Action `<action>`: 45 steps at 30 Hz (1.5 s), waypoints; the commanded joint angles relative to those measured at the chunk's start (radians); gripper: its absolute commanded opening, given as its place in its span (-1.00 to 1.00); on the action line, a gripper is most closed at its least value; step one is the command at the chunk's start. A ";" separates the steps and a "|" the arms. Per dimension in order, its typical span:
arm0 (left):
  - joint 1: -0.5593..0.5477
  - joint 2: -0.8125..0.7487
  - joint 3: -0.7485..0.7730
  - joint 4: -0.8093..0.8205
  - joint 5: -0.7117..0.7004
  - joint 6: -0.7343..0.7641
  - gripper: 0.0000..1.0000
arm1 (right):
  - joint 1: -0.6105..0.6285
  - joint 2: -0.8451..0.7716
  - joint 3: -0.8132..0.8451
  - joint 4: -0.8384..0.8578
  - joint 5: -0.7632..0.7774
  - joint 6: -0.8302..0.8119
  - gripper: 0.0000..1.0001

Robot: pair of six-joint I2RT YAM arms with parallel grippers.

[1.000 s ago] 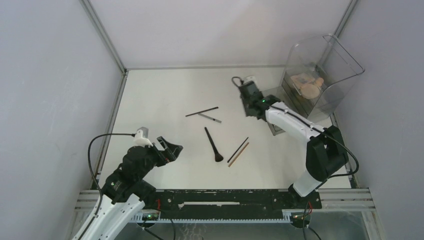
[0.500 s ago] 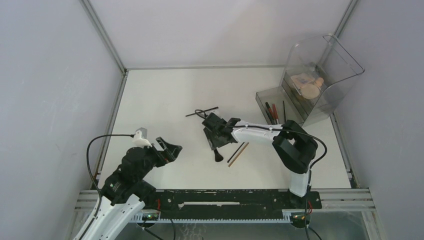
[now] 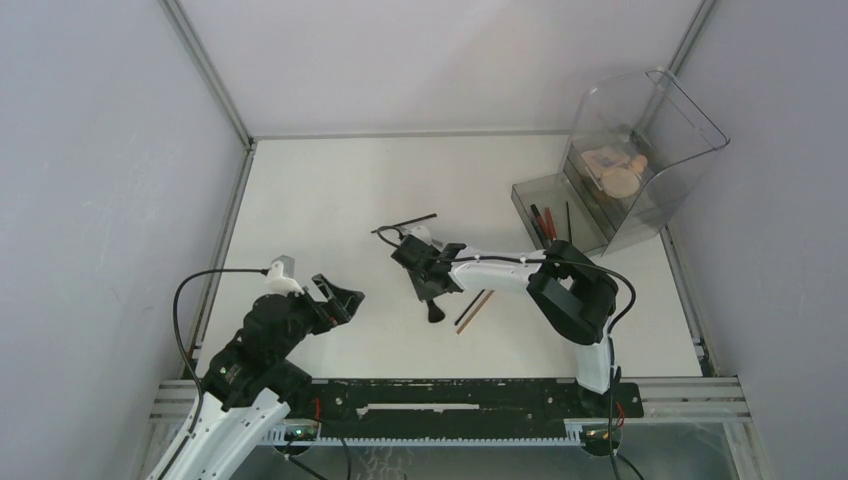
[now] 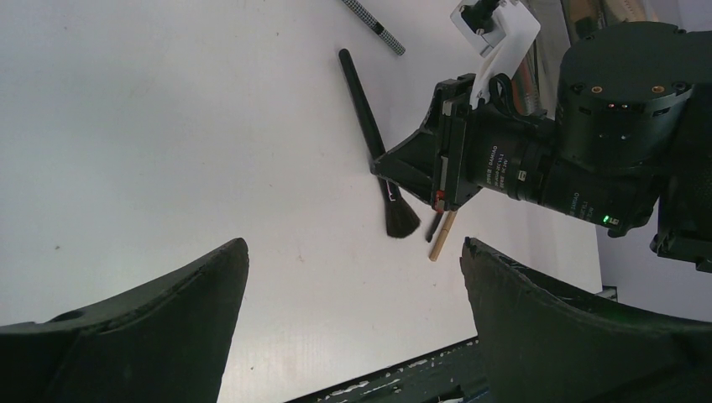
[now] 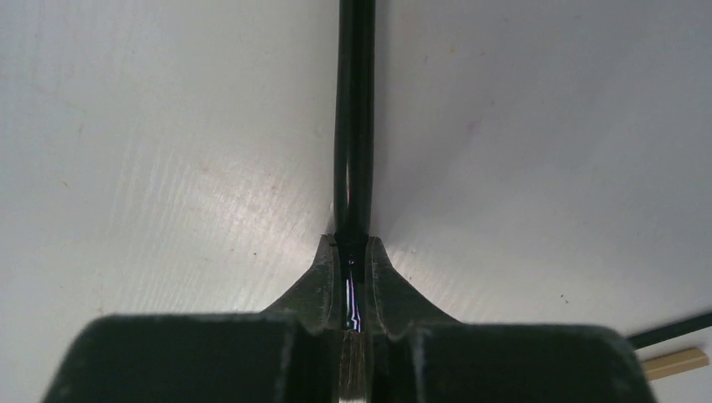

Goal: Organize the makeup
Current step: Pick up the makeup brush from the center of the board, then place the makeup brush in the drawer.

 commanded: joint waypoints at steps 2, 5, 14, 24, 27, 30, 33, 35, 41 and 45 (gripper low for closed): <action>-0.003 -0.001 0.024 0.015 -0.009 -0.003 1.00 | -0.011 -0.117 0.007 -0.008 0.053 -0.063 -0.93; -0.004 -0.002 0.024 0.015 -0.009 -0.002 1.00 | -0.065 -0.208 0.007 -0.045 0.060 -0.108 -1.00; -0.003 -0.007 0.024 0.018 -0.009 0.002 1.00 | -0.338 -0.394 -0.038 -0.193 0.412 -0.273 -0.99; -0.004 0.018 0.035 0.025 -0.009 0.015 1.00 | -0.695 -0.354 -0.001 -0.049 0.344 -0.403 -0.44; -0.004 0.009 0.041 0.008 -0.021 0.014 1.00 | -0.710 -0.337 0.064 -0.104 0.344 -0.394 0.19; -0.004 0.003 0.032 0.017 -0.024 0.007 1.00 | -0.667 -0.388 0.062 -0.116 0.314 -0.378 0.25; -0.003 0.020 0.025 0.035 -0.014 0.006 1.00 | -0.588 -0.451 0.022 -0.135 0.182 -0.279 0.19; -0.004 0.030 0.022 0.049 -0.004 0.004 1.00 | -0.546 -0.473 -0.019 -0.141 0.087 -0.159 0.12; -0.004 0.022 0.024 0.047 0.001 0.004 1.00 | -0.351 -0.458 -0.151 -0.213 0.184 0.237 0.09; -0.004 0.020 0.022 0.044 0.006 0.006 1.00 | -0.229 -0.439 -0.213 -0.258 0.232 0.483 0.09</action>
